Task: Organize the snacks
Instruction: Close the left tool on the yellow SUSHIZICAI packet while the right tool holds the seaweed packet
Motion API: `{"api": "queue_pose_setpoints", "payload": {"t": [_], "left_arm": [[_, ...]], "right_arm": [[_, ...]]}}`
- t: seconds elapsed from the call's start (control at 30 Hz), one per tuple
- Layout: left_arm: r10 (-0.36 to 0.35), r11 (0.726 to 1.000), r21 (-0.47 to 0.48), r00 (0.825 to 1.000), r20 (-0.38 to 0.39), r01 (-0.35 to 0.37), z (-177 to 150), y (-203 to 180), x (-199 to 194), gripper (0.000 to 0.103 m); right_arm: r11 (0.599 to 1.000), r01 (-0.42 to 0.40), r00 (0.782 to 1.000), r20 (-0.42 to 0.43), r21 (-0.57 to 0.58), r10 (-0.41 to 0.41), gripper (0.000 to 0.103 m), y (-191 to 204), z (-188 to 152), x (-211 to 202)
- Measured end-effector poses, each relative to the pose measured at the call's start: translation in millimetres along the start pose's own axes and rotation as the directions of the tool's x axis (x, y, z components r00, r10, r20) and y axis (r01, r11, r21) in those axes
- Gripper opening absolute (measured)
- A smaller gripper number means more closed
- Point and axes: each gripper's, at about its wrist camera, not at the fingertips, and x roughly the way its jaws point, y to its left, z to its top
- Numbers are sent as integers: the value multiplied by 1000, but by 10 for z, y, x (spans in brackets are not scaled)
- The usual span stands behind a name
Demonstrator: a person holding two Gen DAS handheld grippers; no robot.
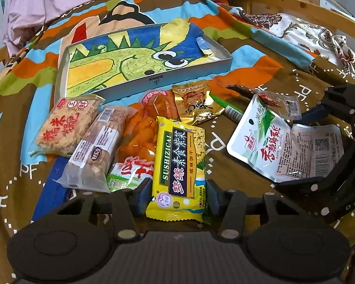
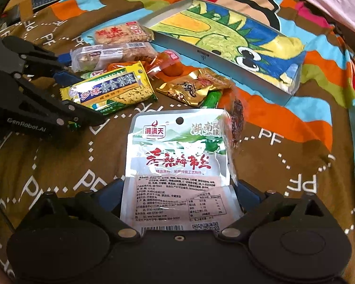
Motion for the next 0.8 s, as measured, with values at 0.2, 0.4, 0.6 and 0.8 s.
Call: {"api": "queue_pose_setpoints", "payload": {"t": [0.2,0.4,0.6,0.8], "left_arm": [[26,999,31,1000,4,-26,5,-74,45,55],[2,1000,5,1000,17,-2,17,-75,-53,49],[-57,997,-57,998,5,57,13,-57,-135,49],[-70,997,-28,997,-32,69,6,-91,-9,55]], "right_arm": [[999,27,999,19,19,-27,98,44,-9,-8],[998,62,997,54,-18,-61,97,140,-32,-134],[1000,26,998,56,14,-27,97,135,-50,-202],[999,-18,1000,8,50,18,100,105,-61,-86]]}}
